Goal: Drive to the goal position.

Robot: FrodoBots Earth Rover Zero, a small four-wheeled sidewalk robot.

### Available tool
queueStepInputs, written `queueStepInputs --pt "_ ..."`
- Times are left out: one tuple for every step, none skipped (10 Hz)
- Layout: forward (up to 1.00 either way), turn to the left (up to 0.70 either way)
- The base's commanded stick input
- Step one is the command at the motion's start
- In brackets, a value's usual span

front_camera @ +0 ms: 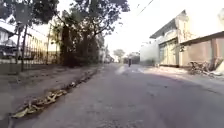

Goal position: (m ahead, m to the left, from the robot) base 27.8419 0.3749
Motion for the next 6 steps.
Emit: queueStepInputs --pt "1.0 0.0" --pt "1.0 0.0" --pt "1.0 0.0" --pt "1.0 0.0" --pt "1.0 0.0" --pt "1.0 0.0"
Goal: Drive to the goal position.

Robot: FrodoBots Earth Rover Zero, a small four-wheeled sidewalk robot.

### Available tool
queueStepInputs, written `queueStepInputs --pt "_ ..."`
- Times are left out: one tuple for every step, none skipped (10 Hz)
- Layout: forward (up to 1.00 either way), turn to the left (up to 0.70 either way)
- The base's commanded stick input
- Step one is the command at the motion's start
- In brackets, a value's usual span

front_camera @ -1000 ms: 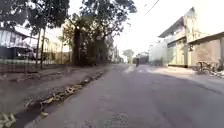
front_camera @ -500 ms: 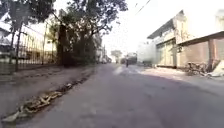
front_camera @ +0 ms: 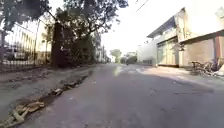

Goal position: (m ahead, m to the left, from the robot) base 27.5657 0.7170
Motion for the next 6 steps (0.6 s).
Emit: queueStepInputs --pt "1.0 0.0" --pt "1.0 0.0" --pt "1.0 0.0" --pt "1.0 0.0" --pt "1.0 0.0" --pt "1.0 0.0"
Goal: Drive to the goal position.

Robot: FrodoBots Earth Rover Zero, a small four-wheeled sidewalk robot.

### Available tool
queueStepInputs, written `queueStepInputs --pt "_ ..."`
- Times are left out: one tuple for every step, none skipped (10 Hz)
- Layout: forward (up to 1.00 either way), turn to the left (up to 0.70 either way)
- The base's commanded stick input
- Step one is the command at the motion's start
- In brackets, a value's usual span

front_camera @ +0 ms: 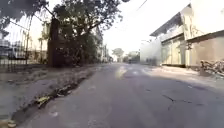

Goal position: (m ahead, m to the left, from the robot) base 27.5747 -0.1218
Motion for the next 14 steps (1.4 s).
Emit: queueStepInputs --pt "1.0 0.0" --pt "1.0 0.0" --pt "1.0 -0.06" --pt "1.0 -0.2" --pt "1.0 -0.33" --pt "1.0 -0.4" --pt "1.0 -0.4" --pt "1.0 -0.35" --pt "1.0 0.0" --pt "1.0 0.0" --pt "1.0 0.0" --pt "1.0 0.0" --pt "1.0 0.0" --pt "1.0 0.0"
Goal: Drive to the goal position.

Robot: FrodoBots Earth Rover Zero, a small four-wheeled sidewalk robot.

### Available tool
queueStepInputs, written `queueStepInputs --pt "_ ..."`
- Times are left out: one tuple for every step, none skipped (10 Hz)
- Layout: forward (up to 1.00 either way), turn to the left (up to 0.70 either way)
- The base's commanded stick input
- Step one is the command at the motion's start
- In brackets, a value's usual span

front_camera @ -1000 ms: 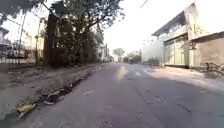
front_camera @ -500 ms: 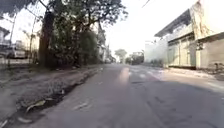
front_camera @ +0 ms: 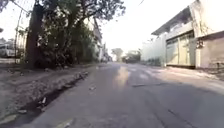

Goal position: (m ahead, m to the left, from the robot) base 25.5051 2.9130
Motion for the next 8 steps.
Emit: queueStepInputs --pt "1.0 0.0" --pt "1.0 0.0" --pt "1.0 0.0" --pt "1.0 0.0" --pt "1.0 0.0" --pt "1.0 0.0" --pt "1.0 0.0" --pt "1.0 0.0"
